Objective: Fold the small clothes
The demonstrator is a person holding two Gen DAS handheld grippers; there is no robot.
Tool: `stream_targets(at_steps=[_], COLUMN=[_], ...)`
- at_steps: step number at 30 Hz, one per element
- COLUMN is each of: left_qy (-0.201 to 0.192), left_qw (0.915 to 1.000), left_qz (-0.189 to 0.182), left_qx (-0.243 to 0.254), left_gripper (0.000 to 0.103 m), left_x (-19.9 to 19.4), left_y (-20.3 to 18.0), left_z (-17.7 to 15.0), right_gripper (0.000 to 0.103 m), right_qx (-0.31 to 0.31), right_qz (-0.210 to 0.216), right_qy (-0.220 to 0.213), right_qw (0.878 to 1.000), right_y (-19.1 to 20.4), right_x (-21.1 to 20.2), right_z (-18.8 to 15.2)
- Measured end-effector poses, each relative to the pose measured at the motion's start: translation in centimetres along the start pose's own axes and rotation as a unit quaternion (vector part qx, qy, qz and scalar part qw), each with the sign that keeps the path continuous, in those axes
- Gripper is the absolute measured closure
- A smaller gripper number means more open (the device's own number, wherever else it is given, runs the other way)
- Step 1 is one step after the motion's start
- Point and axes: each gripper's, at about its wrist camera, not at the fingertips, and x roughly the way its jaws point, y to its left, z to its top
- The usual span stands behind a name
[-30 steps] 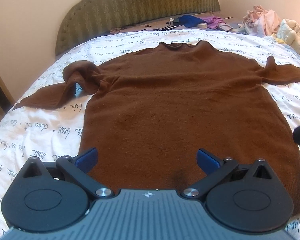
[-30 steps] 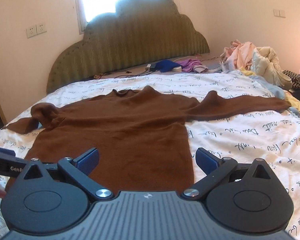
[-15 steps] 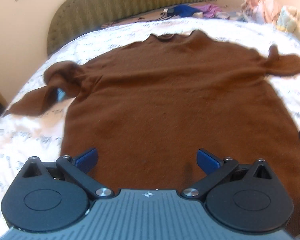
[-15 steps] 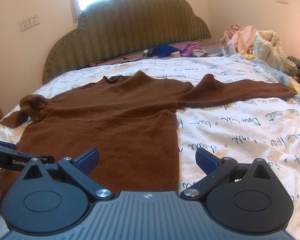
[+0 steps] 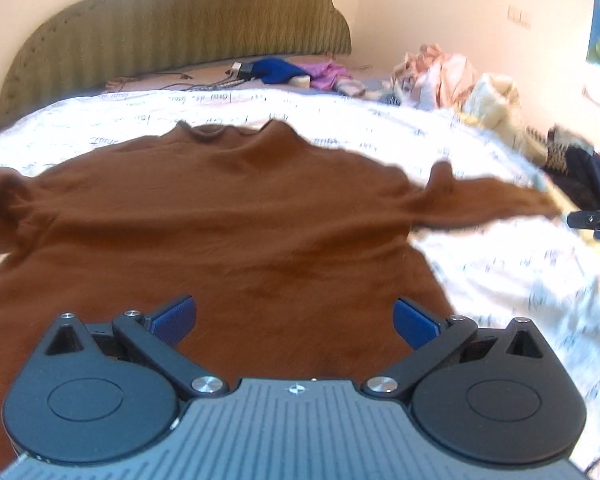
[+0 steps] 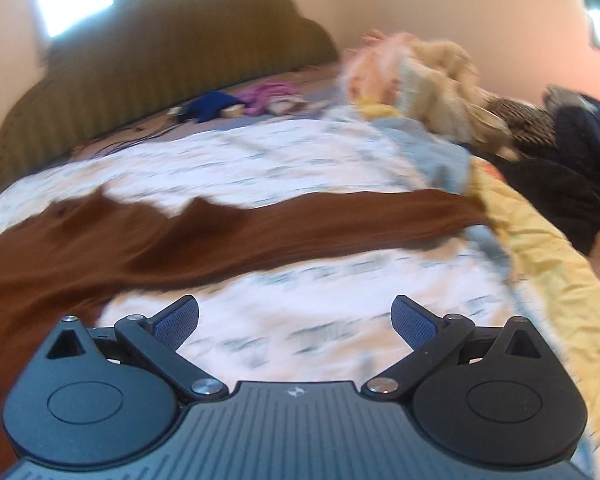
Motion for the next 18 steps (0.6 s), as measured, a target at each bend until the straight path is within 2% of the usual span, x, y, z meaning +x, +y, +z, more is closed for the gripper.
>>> stream_targets(at_steps=[3, 7, 10, 12, 15, 18], left_qy=[-0.011, 0.007, 0.021, 0.026, 0.016, 0.034], left_qw=[0.9998, 0.9998, 0.9995, 0.9991, 0.9991, 0.9981], left_qz=[-0.004, 0.000, 0.016, 0.034, 0.038, 0.049], left_qx=[-0.017, -0.021, -0.015, -0.004, 0.004, 0.017], left_gripper=[0.000, 0.000, 0.000, 0.000, 0.000, 0.000], left_x=[1.0, 3.4, 4.9, 5.2, 4.8, 5.4], left_y=[0.6, 1.0, 1.0, 0.7, 0.6, 0.2], left_z=[0.1, -0.3, -1.6, -2.2, -2.4, -2.5], right_gripper=[0.000, 0.000, 0.000, 0.000, 0.000, 0.000], right_qx=[0.060, 0.134, 0.191, 0.224, 0.230, 0.236], right_qz=[0.000, -0.018, 0.011, 0.015, 0.026, 0.032], right_qy=[0.007, 0.012, 0.028, 0.033, 0.055, 0.060], right_qw=[0.998, 0.991, 0.981, 0.974, 0.971, 0.969], right_y=[-5.1, -10.8, -14.2, -15.7, -16.4, -16.9], right_x=[2.0, 4.7, 7.1, 8.4, 10.6, 12.3], right_z=[2.4, 4.9, 6.1, 6.3, 6.4, 6.3])
